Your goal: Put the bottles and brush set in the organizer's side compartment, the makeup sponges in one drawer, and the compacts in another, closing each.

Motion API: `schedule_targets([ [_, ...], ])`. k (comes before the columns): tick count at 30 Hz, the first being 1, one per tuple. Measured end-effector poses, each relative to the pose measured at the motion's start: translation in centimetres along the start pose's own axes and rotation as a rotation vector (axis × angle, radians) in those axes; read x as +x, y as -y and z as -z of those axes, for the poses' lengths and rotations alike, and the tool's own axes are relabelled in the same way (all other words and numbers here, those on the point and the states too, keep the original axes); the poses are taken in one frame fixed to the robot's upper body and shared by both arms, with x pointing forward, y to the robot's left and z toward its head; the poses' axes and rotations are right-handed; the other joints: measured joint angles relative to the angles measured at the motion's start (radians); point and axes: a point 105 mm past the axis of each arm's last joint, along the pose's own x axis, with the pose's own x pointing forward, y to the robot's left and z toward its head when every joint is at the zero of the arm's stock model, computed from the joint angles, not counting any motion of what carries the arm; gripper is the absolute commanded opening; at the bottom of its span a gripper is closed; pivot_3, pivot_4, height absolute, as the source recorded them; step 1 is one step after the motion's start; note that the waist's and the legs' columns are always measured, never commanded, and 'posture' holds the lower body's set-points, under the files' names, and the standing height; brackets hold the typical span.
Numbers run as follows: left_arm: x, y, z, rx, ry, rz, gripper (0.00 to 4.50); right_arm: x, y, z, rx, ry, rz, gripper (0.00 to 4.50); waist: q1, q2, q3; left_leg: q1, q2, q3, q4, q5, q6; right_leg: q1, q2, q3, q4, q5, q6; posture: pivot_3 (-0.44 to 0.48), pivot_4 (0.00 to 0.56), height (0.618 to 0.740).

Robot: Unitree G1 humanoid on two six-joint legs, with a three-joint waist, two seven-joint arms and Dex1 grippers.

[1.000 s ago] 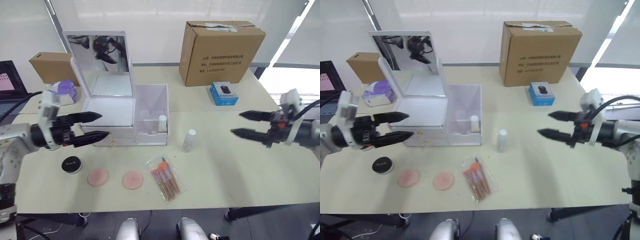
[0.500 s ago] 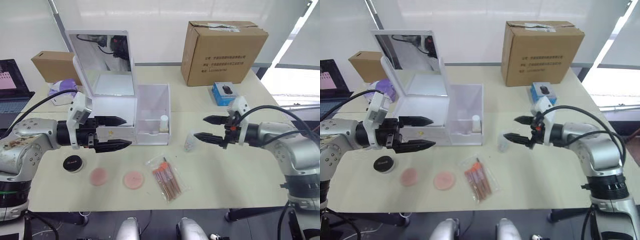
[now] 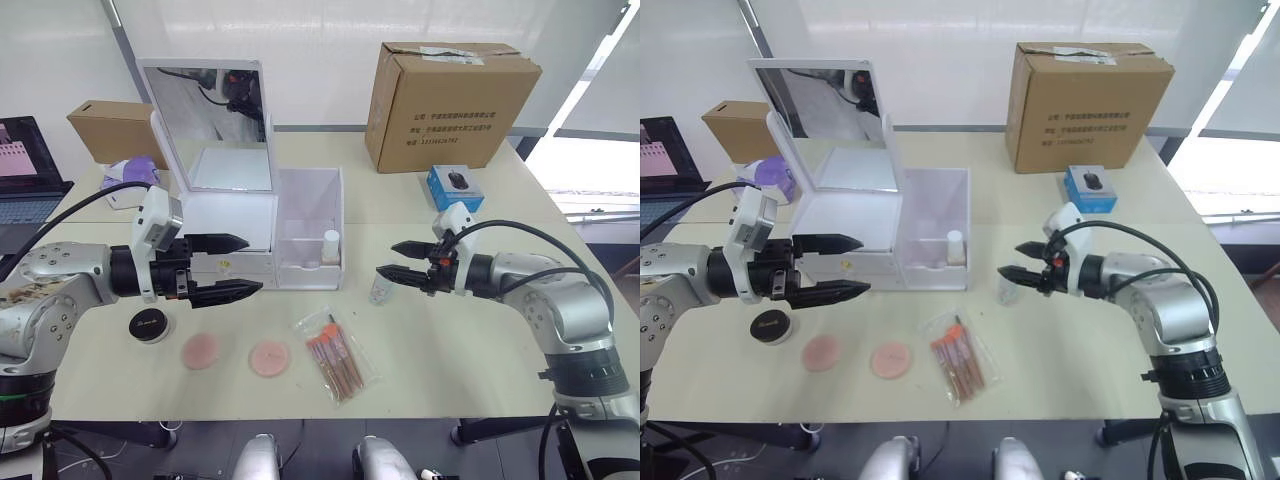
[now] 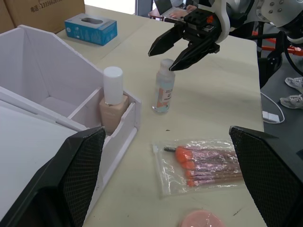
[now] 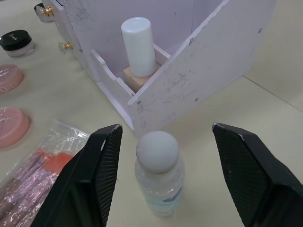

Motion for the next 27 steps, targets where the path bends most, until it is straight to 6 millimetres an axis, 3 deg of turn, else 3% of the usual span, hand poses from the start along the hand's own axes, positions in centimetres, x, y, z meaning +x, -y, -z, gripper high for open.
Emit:
schedule_targets([
  [5,0.0,-0.1,-0.1,0.003,0.002,-0.002,4.5,-0.1,0.0,0.4,0.001,-0.01,0.005,3.31,0.0,0.0,0.0,0.0,0.0,0.0,0.0,0.0,0.0,0.0,0.0,0.0,0.0,0.0,0.0,0.0,0.15,0.738],
  [8,0.0,-0.1,-0.1,0.003,0.003,-0.003,4.5,-0.1,0.0,0.6,0.003,-0.018,0.008,2.73,0.0,0.0,0.0,0.0,0.0,0.0,0.0,0.0,0.0,0.0,0.0,0.0,0.0,0.0,0.0,0.0,0.15,0.738],
  [13,-0.4,-1.1,-0.1,0.011,0.012,-0.04,4.5,0.3,0.0,0.8,-0.004,-0.009,0.014,1.06,-0.001,0.0,0.0,0.0,0.0,0.0,0.0,0.0,0.0,0.0,0.0,0.0,0.0,0.0,0.0,0.0,0.15,0.738],
  [14,-0.5,-1.3,0.1,0.012,0.01,-0.051,4.5,0.4,-0.1,0.8,-0.007,-0.006,0.011,0.9,-0.001,0.0,0.0,0.0,0.0,0.0,0.0,0.0,0.0,0.0,0.0,0.0,0.0,0.0,0.0,0.0,0.15,0.738],
  [22,-0.9,-1.8,0.6,0.007,0.01,-0.073,4.5,0.5,-0.3,0.4,-0.013,0.007,-0.011,0.91,0.0,0.0,0.0,0.0,0.0,0.0,0.0,0.0,0.0,0.0,0.0,0.0,0.0,0.0,0.0,0.0,0.15,0.738],
  [25,-1.5,-2.0,1.4,-0.011,0.003,-0.1,4.5,0.5,-0.7,-2.2,-0.01,0.066,-0.062,0.91,-0.009,0.0,0.0,0.0,0.0,0.0,-0.001,0.0,0.0,-0.001,0.0,0.0,0.001,0.001,-0.001,0.0,0.15,0.738],
  [27,-2.1,-2.0,2.0,-0.032,-0.002,-0.125,4.5,0.5,-1.6,-5.6,-0.017,0.145,-0.141,0.91,-0.017,0.001,0.0,0.0,0.001,0.0,-0.002,0.0,0.0,-0.001,0.001,0.0,0.001,0.001,-0.002,0.0,0.15,0.738],
])
